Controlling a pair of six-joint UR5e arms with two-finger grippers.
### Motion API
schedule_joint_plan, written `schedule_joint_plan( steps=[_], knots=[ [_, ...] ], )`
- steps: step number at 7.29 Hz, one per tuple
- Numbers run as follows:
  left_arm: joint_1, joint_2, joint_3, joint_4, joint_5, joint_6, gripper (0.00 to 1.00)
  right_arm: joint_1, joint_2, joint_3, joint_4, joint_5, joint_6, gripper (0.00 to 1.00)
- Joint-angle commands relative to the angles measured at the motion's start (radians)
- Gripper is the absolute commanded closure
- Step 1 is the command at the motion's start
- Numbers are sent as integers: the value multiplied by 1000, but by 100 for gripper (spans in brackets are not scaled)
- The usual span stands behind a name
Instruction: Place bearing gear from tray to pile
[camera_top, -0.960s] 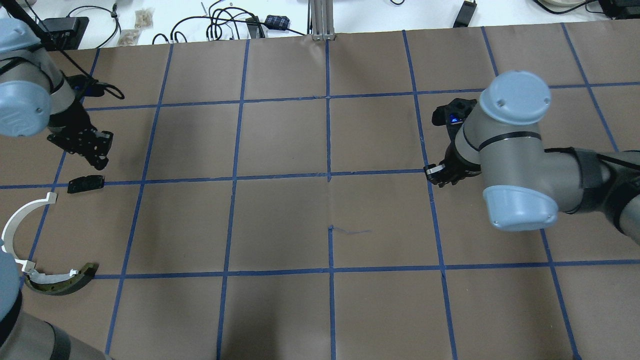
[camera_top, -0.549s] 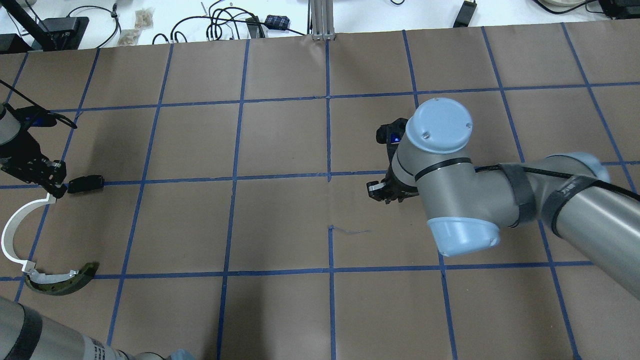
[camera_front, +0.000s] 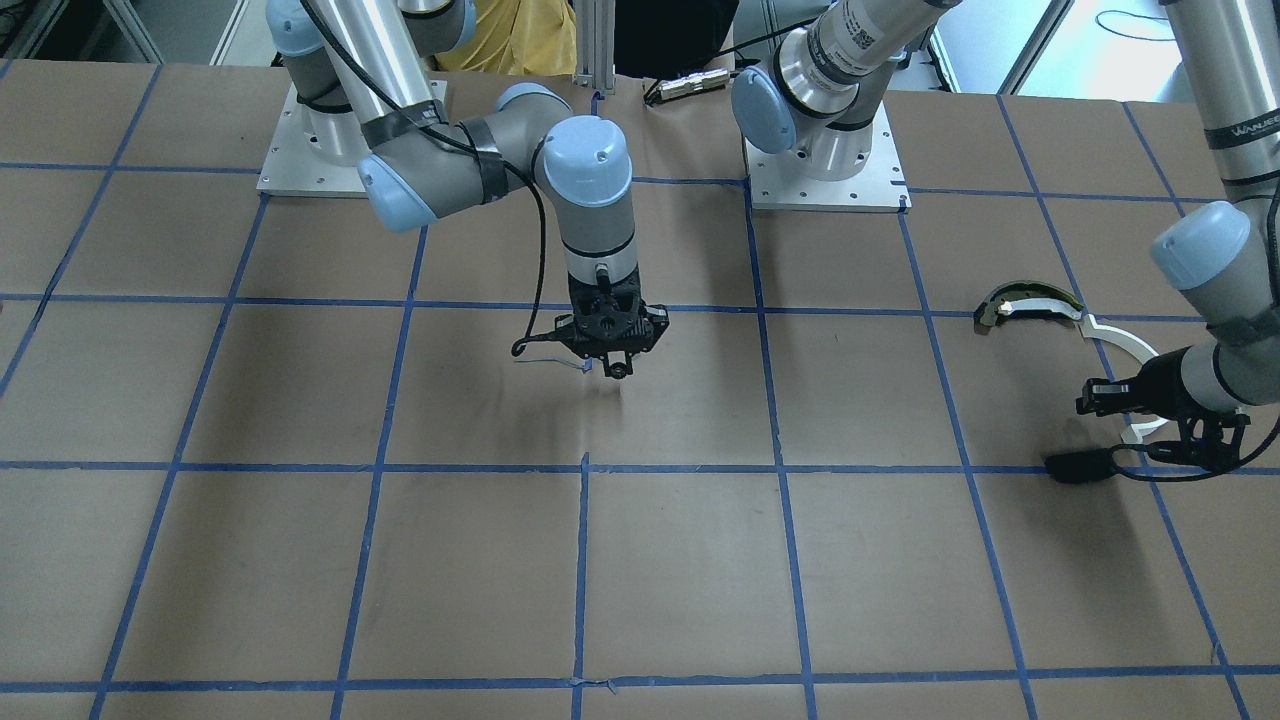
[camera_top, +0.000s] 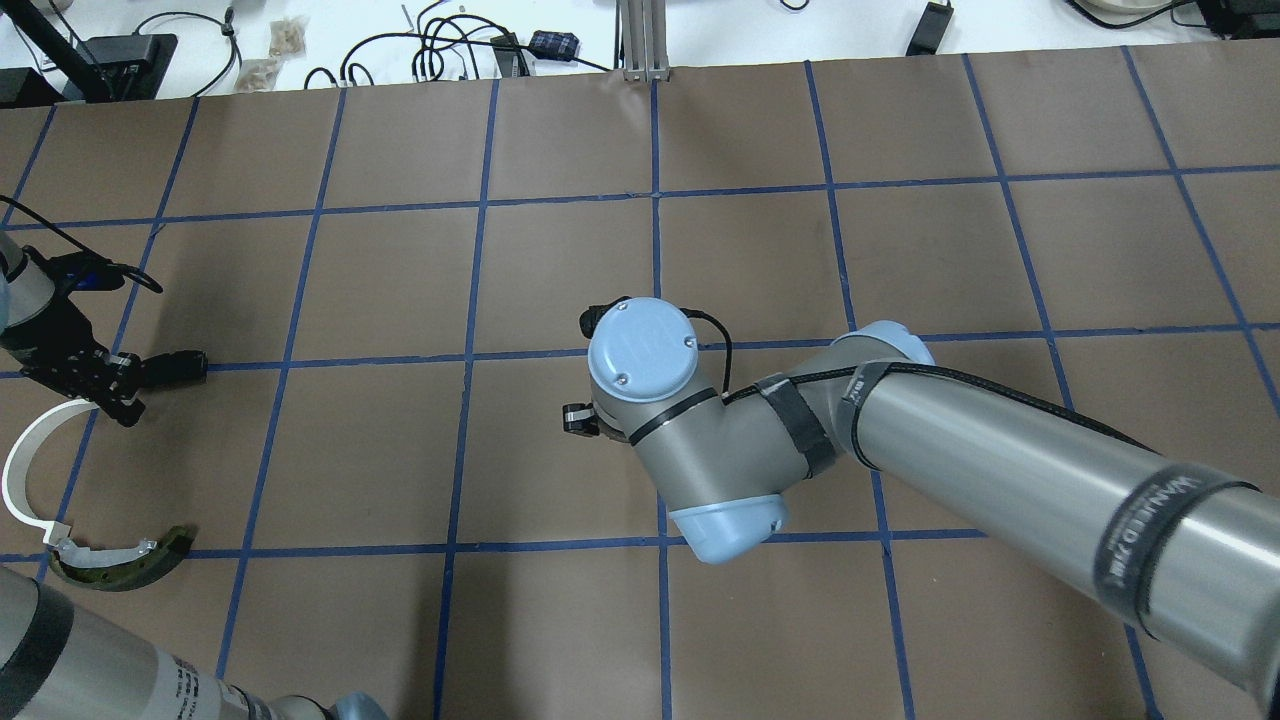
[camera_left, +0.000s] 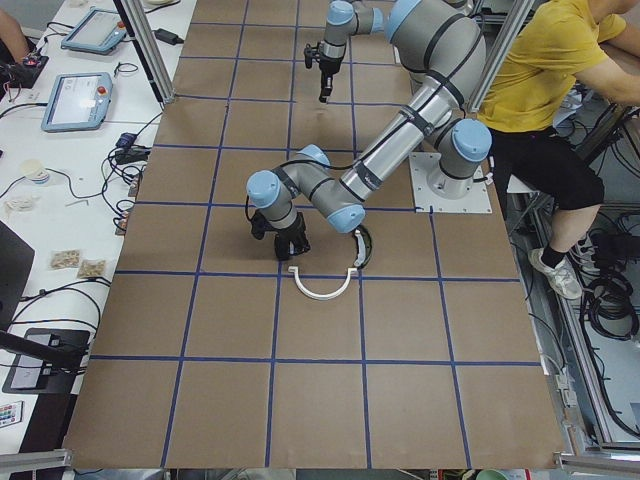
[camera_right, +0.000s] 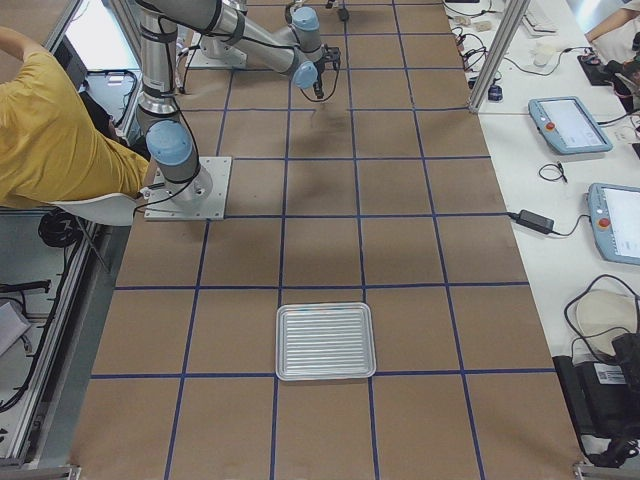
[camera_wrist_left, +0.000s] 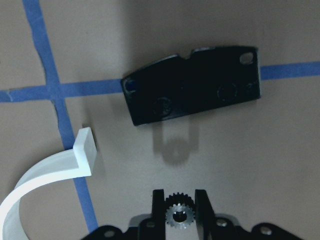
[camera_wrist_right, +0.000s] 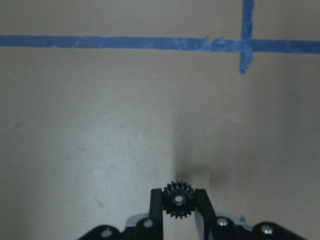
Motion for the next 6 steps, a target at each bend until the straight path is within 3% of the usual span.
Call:
schedule_joint_plan(
  steps=[1, 2, 3, 4, 5, 6],
  knots=[
    [1, -16, -2, 5, 2, -2, 100, -18, 81, -71, -11, -6, 9, 45],
    [1, -13, -4, -6, 3, -8, 93, -44, 76, -73, -7, -4, 10, 10],
    [1, -14, -2, -6, 5, -7, 89, -79, 63, -73, 3, -4, -7, 0],
    [2, -16, -4, -9, 6, -7, 81, -134, 32, -73, 44, -1, -109, 0],
    [20, -14, -8, -33, 5, -8, 56, -224, -52, -75, 157, -3, -266, 0],
    [33, -11, -16, -39, 5, -11, 19, -337, -162, -78, 315, -3, -412, 0]
  ],
)
